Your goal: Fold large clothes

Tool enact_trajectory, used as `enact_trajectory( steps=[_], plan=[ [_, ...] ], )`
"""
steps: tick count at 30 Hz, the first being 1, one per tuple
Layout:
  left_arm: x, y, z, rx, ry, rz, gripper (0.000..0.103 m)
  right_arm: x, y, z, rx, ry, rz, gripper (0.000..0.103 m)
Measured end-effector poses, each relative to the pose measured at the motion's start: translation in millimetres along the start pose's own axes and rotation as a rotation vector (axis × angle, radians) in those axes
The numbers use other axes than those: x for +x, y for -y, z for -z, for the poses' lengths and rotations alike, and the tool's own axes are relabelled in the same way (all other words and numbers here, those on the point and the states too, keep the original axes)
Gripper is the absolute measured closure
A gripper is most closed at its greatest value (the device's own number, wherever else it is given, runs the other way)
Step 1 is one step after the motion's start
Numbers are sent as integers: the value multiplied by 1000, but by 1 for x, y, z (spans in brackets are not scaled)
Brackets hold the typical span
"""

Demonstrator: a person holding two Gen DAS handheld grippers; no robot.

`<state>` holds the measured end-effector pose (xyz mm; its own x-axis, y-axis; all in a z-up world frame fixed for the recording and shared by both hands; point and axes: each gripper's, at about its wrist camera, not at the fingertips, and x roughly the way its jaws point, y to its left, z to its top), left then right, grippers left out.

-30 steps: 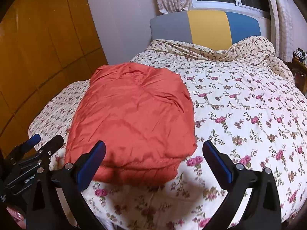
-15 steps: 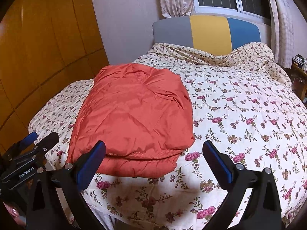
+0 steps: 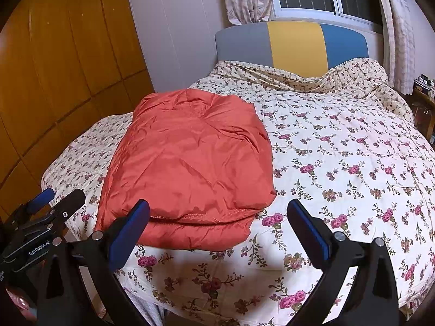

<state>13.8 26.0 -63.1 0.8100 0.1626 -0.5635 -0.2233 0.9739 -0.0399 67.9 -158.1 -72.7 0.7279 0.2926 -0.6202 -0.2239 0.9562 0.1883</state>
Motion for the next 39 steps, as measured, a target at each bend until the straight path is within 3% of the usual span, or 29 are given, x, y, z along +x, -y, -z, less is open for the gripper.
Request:
enact_trajectory(
  steps=[33, 39],
  plan=[
    [0, 10, 5, 28, 25, 22, 3, 8, 6, 2, 26, -30, -7, 2],
    [12, 6, 1, 30, -5, 11, 3, 14, 14, 0, 33, -39, 4, 2]
  ],
)
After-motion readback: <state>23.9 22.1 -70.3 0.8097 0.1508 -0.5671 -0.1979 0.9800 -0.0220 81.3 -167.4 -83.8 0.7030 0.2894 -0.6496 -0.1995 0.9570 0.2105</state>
